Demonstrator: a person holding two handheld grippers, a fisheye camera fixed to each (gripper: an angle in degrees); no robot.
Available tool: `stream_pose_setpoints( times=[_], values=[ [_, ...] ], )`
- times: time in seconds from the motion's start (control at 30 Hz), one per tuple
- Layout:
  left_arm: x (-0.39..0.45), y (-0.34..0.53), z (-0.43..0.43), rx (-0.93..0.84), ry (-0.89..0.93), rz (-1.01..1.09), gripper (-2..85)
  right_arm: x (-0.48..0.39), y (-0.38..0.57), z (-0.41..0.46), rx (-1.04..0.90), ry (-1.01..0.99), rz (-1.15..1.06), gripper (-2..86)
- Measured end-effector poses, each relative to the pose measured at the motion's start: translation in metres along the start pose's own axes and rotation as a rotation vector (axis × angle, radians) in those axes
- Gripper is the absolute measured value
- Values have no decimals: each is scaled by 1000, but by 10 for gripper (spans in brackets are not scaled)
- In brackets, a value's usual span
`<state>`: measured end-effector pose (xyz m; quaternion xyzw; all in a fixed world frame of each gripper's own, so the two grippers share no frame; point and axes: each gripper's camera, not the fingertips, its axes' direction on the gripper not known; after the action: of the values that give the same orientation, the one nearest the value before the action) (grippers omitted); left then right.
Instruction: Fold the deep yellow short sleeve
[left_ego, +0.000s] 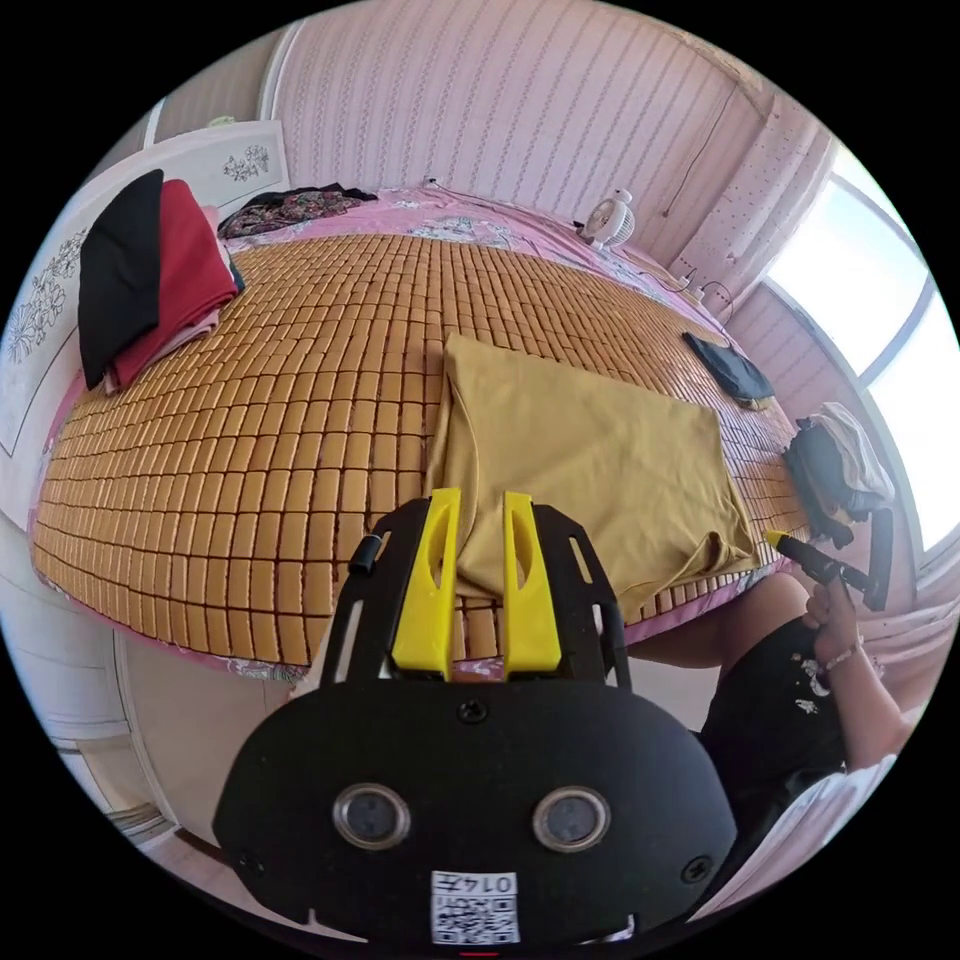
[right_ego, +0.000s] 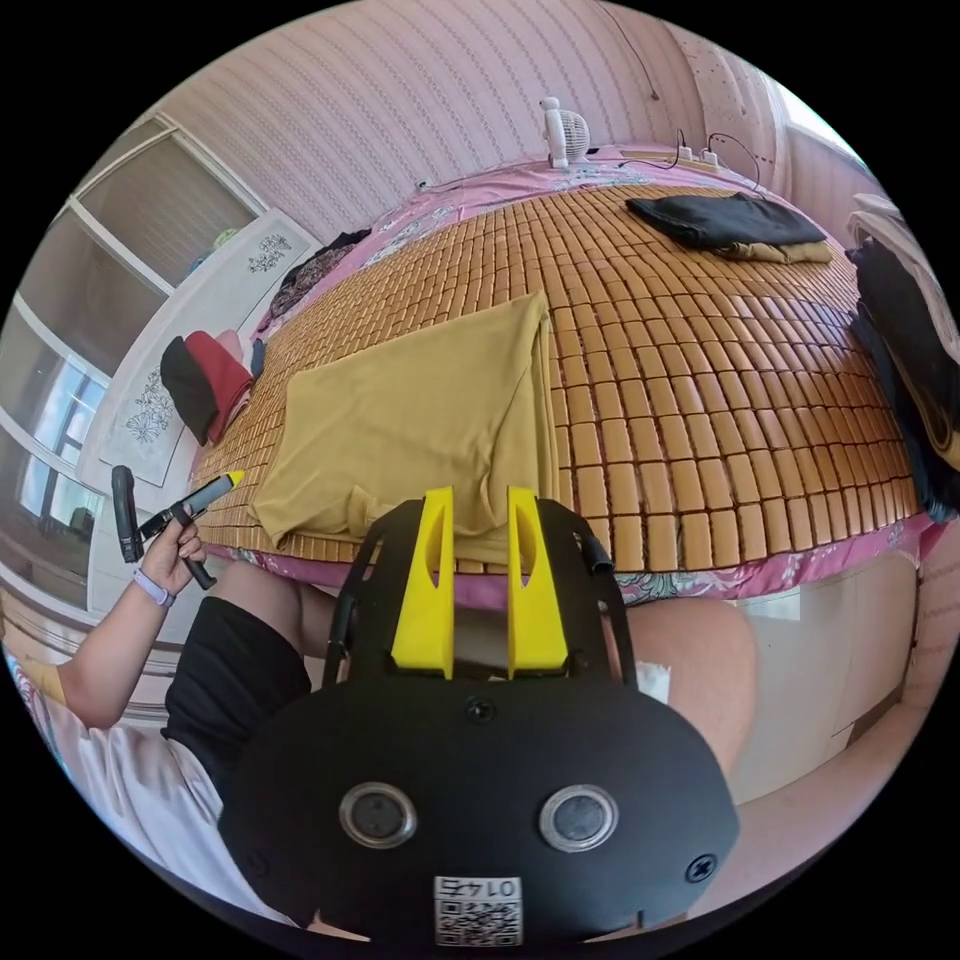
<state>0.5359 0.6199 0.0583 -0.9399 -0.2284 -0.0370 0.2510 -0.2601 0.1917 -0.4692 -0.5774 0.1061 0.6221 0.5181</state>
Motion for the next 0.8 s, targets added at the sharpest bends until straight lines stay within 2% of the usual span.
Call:
stream_pose_setpoints(
  times=[0.17, 0.23, 0.27, 0.33, 0.43, 0.53, 0.6, 0.7, 0.8],
  values=[
    [10, -28, 28, -132, -51, 57, 84, -9, -29, 39, -126, 92, -11, 73],
    [16, -29, 37, -162, -68, 100, 81, -12, -36, 46, -137, 110, -9, 43],
    [19, -30, 49, -234, -99, 123, 76, -15, -41, 51, -157, 111, -18, 27],
    [24, -33, 48, -205, -106, 156, 68, -21, -49, 54, -167, 94, -42, 13],
    [26, -43, 49, -224, -99, 155, 68, -40, -54, 40, -82, 137, -124, 13],
    [32, -50, 39, -211, -127, 174, 63, -51, -59, 40, -121, 261, -128, 37],
    [46, -51, 22, -148, -95, 226, 54, -73, -62, 42, -75, 320, -197, 40],
    [77, -48, 16, -128, 75, 300, 50, -124, -74, 69, -80, 171, -379, 36],
    [107, -41, 38, -216, 155, 353, 57, -161, -89, 116, -212, 78, -495, 15]
  ],
)
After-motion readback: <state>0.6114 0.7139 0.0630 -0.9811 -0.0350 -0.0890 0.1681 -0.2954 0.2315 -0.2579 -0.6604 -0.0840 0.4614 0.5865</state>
